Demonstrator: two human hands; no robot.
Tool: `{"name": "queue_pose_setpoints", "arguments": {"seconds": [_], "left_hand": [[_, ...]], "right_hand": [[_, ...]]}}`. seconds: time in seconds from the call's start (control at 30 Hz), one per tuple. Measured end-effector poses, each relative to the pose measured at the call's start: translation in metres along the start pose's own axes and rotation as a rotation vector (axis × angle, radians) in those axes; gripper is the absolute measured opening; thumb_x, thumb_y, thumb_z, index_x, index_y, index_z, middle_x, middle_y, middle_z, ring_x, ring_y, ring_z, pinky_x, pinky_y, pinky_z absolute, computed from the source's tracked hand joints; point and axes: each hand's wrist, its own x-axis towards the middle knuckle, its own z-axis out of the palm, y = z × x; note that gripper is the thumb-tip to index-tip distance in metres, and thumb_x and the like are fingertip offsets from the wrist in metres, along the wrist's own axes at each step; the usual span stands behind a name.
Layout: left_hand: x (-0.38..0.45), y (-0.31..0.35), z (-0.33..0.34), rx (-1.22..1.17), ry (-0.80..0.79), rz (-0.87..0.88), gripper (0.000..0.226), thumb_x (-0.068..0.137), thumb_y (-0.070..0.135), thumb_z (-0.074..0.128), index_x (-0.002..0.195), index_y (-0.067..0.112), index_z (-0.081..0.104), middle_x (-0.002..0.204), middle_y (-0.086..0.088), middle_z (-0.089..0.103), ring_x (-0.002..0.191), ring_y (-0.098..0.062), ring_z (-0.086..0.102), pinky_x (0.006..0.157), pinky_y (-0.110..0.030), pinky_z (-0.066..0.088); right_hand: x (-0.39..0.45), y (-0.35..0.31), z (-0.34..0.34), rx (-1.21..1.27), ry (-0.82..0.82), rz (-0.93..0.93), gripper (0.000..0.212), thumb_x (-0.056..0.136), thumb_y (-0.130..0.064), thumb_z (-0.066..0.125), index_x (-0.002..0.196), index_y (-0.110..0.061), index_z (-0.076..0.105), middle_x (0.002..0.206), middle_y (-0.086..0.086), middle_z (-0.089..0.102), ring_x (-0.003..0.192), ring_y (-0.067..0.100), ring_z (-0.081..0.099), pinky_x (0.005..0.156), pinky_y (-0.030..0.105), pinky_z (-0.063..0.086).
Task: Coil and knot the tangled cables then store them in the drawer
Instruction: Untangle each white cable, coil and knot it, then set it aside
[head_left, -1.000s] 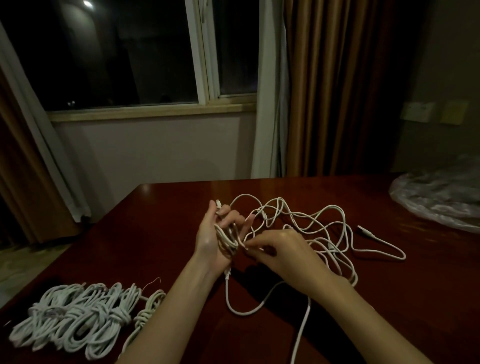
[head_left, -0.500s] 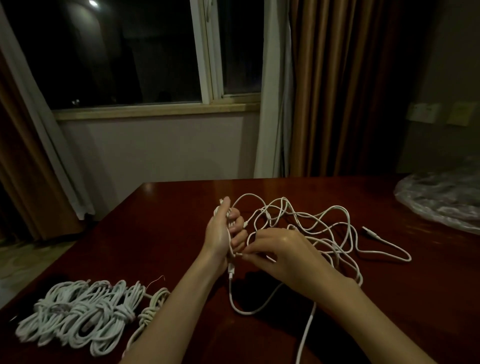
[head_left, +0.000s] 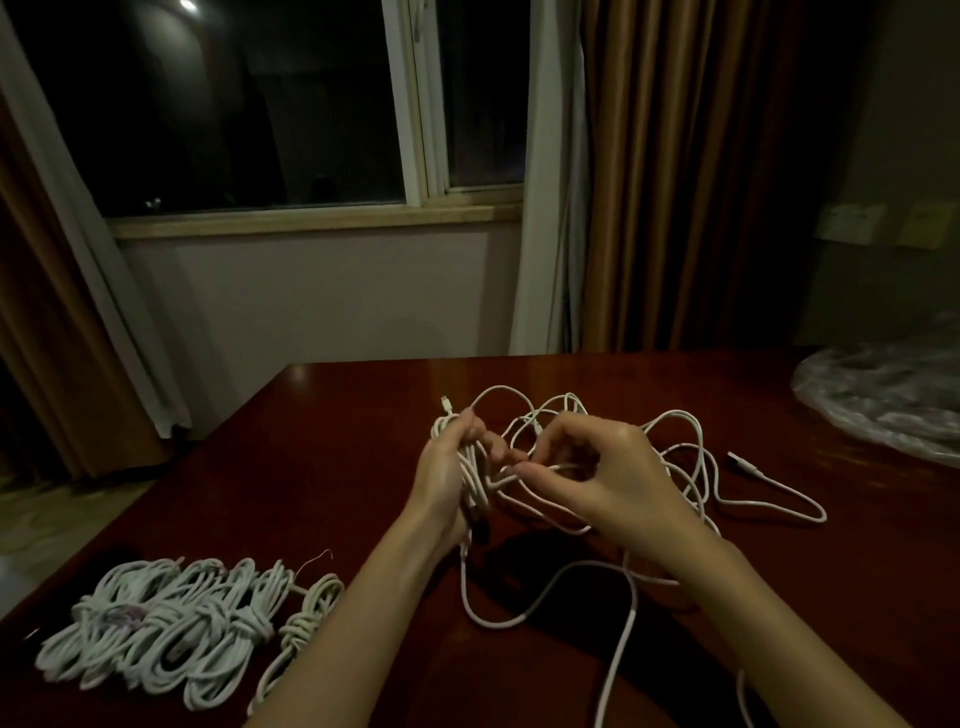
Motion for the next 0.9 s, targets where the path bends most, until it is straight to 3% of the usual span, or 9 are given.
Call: {"name": "queue_pose_setpoints", "arguments": {"seconds": [0.17,0.3,0.4,0.57,0.67,0.73,0.77,0.83,0.9], "left_hand": [[0.0,0.003,0.001,-0.139,0.013,-0.034,0.047,0.103,0.034,0.037,0.061,0.015,0.04,0.057,-0.002,0.059,0.065,-0.017,0.07,0.078,-0.036,0.051],[0.0,0.002,0.003,-0.106,0.046,-0.032,0.043,0.102,0.032,0.041,0.064,0.014,0.044,0.058,0.0,0.055,0.054,-0.012,0.061,0.06,-0.026,0.05],[0.001,0.004,0.003,-0.223,0.058,-0.073,0.042,0.102,0.033,0.04,0.063,0.017,0.041,0.051,0.005,0.044,0.044,-0.006,0.051,0.045,-0.017,0.044],[0.0,-0.002,0.003,-0.113,0.021,-0.112,0.046,0.102,0.038,0.04,0.06,0.018,0.038,0.049,0.005,0.032,0.033,-0.006,0.028,0.033,-0.017,0.024],[0.001,-0.007,0.003,0.071,-0.043,-0.137,0.044,0.099,0.039,0.043,0.062,0.015,0.038,0.045,0.004,0.031,0.03,-0.007,0.027,0.034,-0.017,0.023],[-0.001,-0.008,0.007,0.169,-0.109,-0.15,0.044,0.098,0.041,0.043,0.065,0.012,0.042,0.046,0.005,0.038,0.037,-0.007,0.036,0.041,-0.017,0.032],[-0.002,-0.01,0.008,0.223,-0.129,-0.161,0.046,0.098,0.042,0.042,0.068,0.008,0.048,0.05,0.003,0.047,0.043,-0.008,0.046,0.046,-0.017,0.04],[-0.003,-0.011,0.01,0.29,-0.123,-0.185,0.052,0.098,0.047,0.041,0.097,0.0,0.063,0.08,-0.006,0.069,0.075,-0.014,0.068,0.069,-0.022,0.054],[-0.002,-0.01,0.008,0.271,-0.108,-0.2,0.056,0.094,0.052,0.047,0.118,0.004,0.063,0.104,-0.014,0.07,0.098,-0.024,0.068,0.085,-0.032,0.052]], "right_hand": [[-0.001,0.001,-0.001,-0.028,-0.101,0.065,0.011,0.081,-0.031,0.075,0.08,-0.023,0.067,0.074,-0.007,0.068,0.07,0.005,0.065,0.065,0.022,0.054],[-0.002,-0.006,-0.001,-0.021,-0.228,0.055,0.007,0.083,-0.028,0.073,0.086,-0.022,0.071,0.081,-0.008,0.069,0.076,0.001,0.066,0.071,0.017,0.053],[0.0,-0.006,-0.002,-0.125,-0.275,0.051,0.003,0.085,-0.027,0.072,0.086,-0.024,0.071,0.082,-0.01,0.069,0.078,0.002,0.065,0.073,0.02,0.055],[0.001,-0.006,0.001,-0.147,-0.4,0.074,0.009,0.085,-0.026,0.072,0.089,-0.017,0.073,0.065,-0.011,0.062,0.059,0.0,0.057,0.057,0.014,0.044],[-0.002,-0.008,0.003,-0.062,-0.481,0.07,0.01,0.086,-0.019,0.07,0.096,-0.016,0.072,0.083,-0.023,0.065,0.083,-0.006,0.062,0.072,0.014,0.049],[-0.001,-0.008,0.004,-0.014,-0.453,0.048,0.01,0.087,-0.018,0.069,0.096,-0.02,0.072,0.099,-0.016,0.067,0.104,0.0,0.061,0.09,0.02,0.051],[-0.001,-0.007,0.005,-0.023,-0.41,0.037,0.011,0.086,-0.019,0.07,0.096,-0.023,0.07,0.1,-0.011,0.067,0.103,0.005,0.062,0.091,0.025,0.052],[0.0,-0.005,0.007,-0.063,-0.313,0.016,0.017,0.082,-0.024,0.074,0.096,-0.024,0.065,0.093,-0.011,0.063,0.086,-0.001,0.062,0.076,0.025,0.054],[0.0,-0.005,0.007,-0.084,-0.254,0.019,0.027,0.078,-0.031,0.078,0.098,-0.024,0.061,0.089,-0.014,0.058,0.073,-0.005,0.056,0.063,0.017,0.046]]}}
